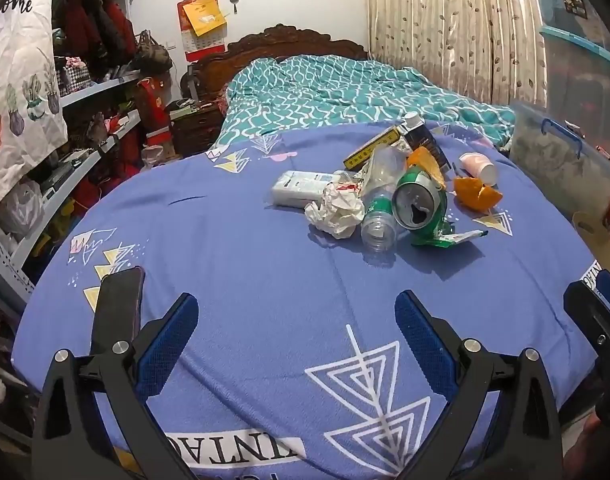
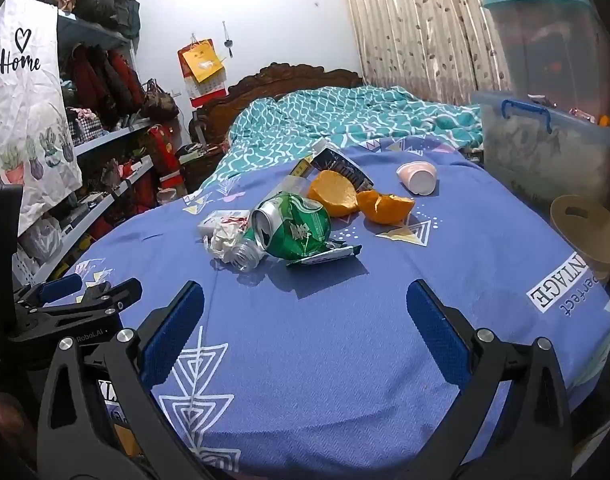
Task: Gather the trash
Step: 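Reach both tools toward the pile of trash on the bed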
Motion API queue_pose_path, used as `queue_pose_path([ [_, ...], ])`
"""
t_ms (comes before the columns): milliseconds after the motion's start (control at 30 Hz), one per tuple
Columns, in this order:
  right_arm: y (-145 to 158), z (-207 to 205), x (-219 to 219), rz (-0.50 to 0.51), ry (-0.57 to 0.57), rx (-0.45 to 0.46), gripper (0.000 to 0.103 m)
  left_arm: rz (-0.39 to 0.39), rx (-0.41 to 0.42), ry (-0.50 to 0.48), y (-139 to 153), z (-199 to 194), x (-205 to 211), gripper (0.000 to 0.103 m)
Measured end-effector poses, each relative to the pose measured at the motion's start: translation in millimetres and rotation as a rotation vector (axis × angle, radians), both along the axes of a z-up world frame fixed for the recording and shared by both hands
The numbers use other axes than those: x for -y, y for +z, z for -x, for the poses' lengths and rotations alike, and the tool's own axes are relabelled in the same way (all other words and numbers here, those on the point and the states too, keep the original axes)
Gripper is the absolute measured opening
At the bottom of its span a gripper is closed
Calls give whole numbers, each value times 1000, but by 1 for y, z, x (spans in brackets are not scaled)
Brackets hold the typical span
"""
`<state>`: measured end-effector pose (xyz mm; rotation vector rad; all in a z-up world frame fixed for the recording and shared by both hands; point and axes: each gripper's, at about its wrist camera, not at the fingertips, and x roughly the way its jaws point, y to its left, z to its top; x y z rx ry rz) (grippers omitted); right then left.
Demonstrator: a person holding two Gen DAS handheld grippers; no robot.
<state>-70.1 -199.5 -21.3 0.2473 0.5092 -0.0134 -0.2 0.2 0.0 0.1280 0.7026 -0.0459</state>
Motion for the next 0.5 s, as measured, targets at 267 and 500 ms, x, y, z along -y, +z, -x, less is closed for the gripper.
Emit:
queue_pose_path([
  [267, 0, 1, -1, 2, 1, 0, 100, -7, -7, 0, -2, 2, -2, 94],
  [500, -1, 1, 3, 8, -9, -10, 100, -12, -17, 0, -10, -12, 4, 94],
])
